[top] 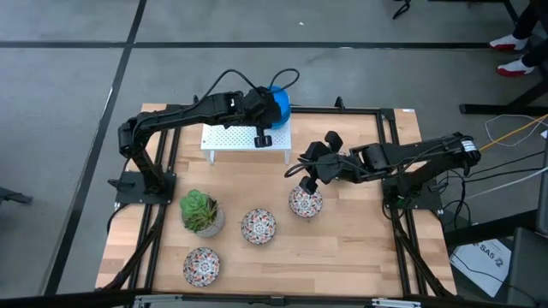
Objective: Pick & Place Mini bowls
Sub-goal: Stack the blue bowl on the blue bowl on the shelf
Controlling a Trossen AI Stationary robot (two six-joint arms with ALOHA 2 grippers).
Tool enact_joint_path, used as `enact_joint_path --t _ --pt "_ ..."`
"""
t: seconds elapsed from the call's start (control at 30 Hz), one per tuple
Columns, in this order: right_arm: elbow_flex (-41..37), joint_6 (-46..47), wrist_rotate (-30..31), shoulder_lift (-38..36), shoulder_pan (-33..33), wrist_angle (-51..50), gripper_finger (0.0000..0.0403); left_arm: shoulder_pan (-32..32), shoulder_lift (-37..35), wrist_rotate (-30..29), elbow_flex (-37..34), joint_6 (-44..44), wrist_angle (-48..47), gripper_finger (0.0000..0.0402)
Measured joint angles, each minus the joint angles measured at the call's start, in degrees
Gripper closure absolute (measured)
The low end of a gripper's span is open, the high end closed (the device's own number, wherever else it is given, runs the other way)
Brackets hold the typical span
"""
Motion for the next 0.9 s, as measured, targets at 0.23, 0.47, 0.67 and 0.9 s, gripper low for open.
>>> enact_joint_path --t 0.23,0.47,0.67,0.9 --pt "0.01 -1.04 0.0 0.01 0.0 0.0 0.0351 0.11 0.0 2.31 0.0 -0.28 -2.34 0.0398" --pt "0.0 -1.49 0.02 0.0 0.0 0.02 0.0351 1.04 0.0 2.51 0.0 0.52 -1.87 0.0398" --pt "0.01 -1.49 0.02 0.02 0.0 0.02 0.0351 1.25 0.0 3.12 0.0 0.56 -1.87 0.038" --pt "0.0 -1.66 0.02 0.02 -0.02 0.02 0.0351 1.22 0.27 4.29 0.0 0.5 -1.72 0.0336"
